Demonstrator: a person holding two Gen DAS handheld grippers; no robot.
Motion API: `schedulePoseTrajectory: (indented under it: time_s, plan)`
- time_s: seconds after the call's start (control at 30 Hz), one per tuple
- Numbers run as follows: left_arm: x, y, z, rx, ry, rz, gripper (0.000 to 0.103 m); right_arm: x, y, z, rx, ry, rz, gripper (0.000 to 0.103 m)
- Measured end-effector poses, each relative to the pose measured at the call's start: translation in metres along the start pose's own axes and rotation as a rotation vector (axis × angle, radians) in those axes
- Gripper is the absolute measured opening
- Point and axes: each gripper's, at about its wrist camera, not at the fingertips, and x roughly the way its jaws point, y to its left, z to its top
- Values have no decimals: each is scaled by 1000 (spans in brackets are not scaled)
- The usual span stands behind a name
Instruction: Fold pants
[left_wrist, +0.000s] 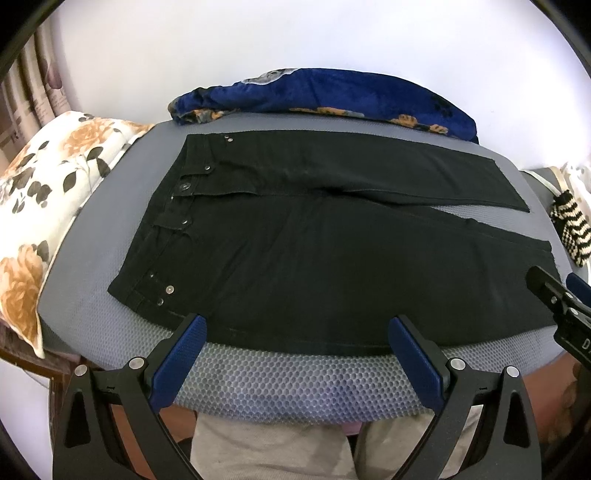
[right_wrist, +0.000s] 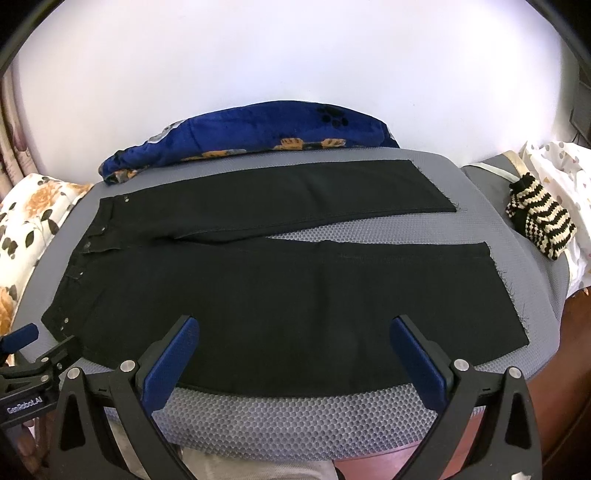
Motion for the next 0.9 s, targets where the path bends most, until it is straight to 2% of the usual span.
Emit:
schedulePoseTrajectory:
  time_s: [0.4, 0.53, 0.9]
  plan:
    - [2, 4, 3, -6, -3, 7, 98, -3, -5, 2, 7, -22, -9, 103]
    - [-1, 4, 3, 8, -29, 33, 98, -5, -4, 2, 4, -33, -21, 103]
    - [2, 5, 7, 10, -24, 20, 98, -5, -5, 4, -2, -36, -29, 103]
